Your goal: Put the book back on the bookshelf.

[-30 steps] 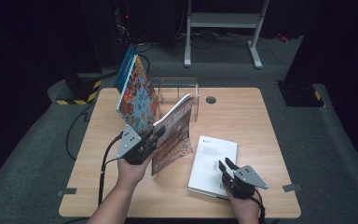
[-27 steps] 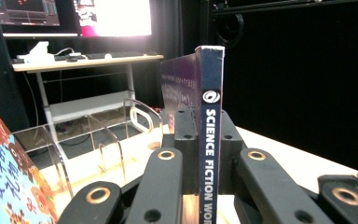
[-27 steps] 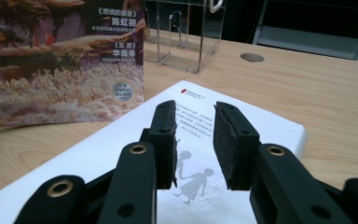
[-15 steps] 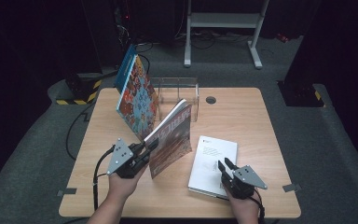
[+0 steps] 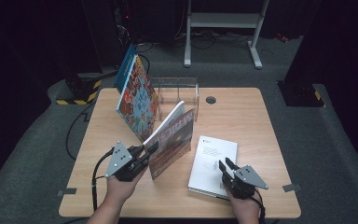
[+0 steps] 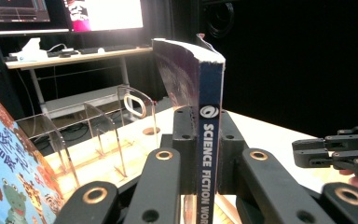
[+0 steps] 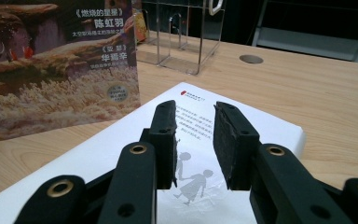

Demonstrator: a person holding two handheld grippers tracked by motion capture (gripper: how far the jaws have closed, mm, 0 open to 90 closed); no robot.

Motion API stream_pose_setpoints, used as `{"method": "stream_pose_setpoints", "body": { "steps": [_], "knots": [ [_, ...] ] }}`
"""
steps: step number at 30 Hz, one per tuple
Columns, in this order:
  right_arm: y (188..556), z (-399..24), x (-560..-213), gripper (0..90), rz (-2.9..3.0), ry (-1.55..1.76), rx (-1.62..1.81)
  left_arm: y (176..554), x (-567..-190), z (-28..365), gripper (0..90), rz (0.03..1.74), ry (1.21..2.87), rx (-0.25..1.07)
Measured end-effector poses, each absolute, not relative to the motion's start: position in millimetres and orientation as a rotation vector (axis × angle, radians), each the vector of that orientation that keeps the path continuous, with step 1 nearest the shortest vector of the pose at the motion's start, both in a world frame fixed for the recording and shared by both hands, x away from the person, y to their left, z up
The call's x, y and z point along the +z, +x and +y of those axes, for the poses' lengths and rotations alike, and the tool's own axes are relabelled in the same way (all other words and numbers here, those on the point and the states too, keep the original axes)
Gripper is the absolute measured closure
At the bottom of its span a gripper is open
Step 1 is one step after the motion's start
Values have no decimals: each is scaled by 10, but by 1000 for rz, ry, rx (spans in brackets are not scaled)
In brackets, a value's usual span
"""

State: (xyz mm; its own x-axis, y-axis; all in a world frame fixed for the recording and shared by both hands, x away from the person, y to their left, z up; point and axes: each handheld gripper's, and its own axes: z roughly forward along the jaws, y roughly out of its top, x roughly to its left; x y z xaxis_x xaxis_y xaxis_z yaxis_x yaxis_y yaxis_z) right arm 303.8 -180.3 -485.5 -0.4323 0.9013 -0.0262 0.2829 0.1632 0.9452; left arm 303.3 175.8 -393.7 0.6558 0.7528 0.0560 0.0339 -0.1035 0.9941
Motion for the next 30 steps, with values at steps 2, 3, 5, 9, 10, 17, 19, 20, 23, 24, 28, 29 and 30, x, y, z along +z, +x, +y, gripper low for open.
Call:
{"method": "stream_pose_setpoints", "body": {
  "steps": [2, 3, 5, 9, 10, 17, 19, 20, 23, 24, 28, 29, 30],
  "knots": [
    [3039, -1805, -4854, 694, 1822, 1120, 1278, 3026, -3937, 1752, 806, 671, 1582, 701],
    [3039, -1804, -4854, 694, 1822, 1121, 1278, 3025, -3936, 1739, 794, 680, 1584, 700],
    [3041, -1803, -4856, 694, 1823, 1121, 1280, 3039, -3925, 1719, 729, 690, 1606, 679],
    [3048, -1784, -4868, 694, 1832, 1111, 1284, 3148, -3853, 1655, 670, 730, 1651, 647],
    [3044, -1778, -4867, 694, 1836, 1113, 1280, 3183, -3829, 1640, 672, 750, 1661, 643],
    [3043, -1771, -4861, 684, 1841, 1108, 1283, 3140, -3838, 1570, 827, 715, 1663, 709],
    [3052, -1781, -4861, 679, 1843, 1118, 1284, 3137, -3838, 1567, 830, 724, 1656, 693],
    [3052, -1783, -4859, 677, 1841, 1122, 1285, 3138, -3840, 1569, 831, 723, 1655, 686],
    [3060, -1794, -4850, 660, 1846, 1131, 1280, 3142, -3841, 1576, 831, 734, 1650, 678],
    [3066, -1795, -4852, 653, 1850, 1138, 1282, 3146, -3843, 1580, 831, 736, 1646, 675],
    [3101, -1809, -4872, 648, 1866, 1149, 1268, 3168, -3840, 1604, 832, 750, 1634, 649],
    [3109, -1813, -4875, 648, 1869, 1138, 1264, 3167, -3835, 1604, 831, 754, 1640, 646],
    [3113, -1817, -4874, 648, 1872, 1134, 1261, 3166, -3833, 1600, 832, 751, 1644, 654]
  ]
}}
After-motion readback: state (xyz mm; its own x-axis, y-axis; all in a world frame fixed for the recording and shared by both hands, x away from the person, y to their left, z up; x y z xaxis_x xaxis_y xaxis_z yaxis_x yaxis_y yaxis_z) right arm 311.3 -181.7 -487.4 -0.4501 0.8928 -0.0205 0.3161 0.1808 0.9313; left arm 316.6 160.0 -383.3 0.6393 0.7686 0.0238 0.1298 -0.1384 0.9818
